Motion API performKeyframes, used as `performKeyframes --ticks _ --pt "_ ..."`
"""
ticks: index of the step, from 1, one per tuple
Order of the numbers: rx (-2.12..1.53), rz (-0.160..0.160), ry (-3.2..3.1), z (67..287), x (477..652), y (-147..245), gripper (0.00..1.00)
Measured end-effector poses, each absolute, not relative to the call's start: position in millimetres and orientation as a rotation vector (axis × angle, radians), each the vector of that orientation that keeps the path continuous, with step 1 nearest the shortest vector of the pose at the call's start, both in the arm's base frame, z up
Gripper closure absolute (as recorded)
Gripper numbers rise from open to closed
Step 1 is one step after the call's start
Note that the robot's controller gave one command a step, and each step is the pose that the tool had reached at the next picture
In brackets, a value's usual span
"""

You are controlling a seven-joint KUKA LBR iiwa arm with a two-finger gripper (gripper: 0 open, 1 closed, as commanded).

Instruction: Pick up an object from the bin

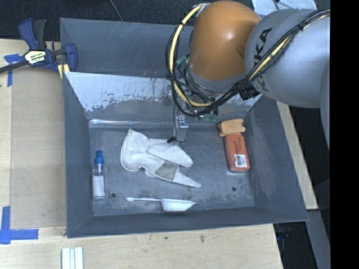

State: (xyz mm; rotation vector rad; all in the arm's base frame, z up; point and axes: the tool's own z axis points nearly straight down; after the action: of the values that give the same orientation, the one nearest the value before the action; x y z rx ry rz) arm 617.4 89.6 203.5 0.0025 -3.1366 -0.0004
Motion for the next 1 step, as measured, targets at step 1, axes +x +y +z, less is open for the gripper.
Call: performKeyframes --ticks 1 --pt "0.0 -0.001 -3.145 208.8 618.8 89.2 0.0"
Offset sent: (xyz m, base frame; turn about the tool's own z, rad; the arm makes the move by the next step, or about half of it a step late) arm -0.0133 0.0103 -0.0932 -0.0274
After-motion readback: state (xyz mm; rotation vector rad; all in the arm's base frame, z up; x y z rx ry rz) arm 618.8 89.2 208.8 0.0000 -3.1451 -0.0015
